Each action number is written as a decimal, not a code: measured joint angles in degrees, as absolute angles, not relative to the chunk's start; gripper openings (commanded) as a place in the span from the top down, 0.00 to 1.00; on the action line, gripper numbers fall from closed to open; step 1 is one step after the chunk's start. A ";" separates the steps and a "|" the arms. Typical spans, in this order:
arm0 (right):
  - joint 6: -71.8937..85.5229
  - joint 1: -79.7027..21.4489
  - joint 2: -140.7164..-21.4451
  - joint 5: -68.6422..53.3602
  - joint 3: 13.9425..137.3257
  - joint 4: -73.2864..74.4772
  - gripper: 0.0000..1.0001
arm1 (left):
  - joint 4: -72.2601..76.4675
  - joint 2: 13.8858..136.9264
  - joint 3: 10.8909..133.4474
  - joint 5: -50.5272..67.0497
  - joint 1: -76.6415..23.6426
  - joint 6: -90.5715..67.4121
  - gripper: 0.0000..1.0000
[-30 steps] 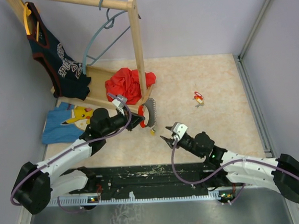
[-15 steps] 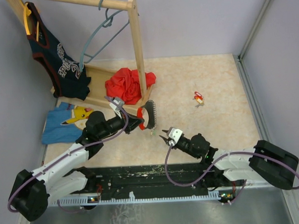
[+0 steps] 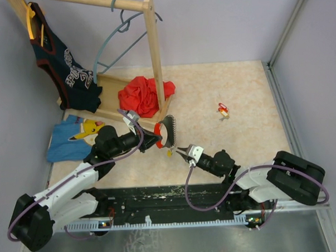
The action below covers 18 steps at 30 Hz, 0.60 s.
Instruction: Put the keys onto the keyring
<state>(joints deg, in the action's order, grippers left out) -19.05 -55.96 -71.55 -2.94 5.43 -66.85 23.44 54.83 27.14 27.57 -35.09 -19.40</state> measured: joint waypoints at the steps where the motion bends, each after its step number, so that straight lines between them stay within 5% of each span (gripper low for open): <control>1: -19.05 -55.94 -71.77 -3.09 5.50 -67.11 0.85 | 23.44 54.78 27.14 27.64 -35.09 -19.42 0.99; 18: -18.83 -55.70 -75.99 -2.26 5.74 -73.67 0.88 | 23.44 54.74 27.14 29.26 -35.09 -20.16 0.99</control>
<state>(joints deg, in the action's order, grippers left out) -18.83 -55.70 -75.99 -2.26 5.74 -73.67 23.44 54.74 27.14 29.26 -35.09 -20.16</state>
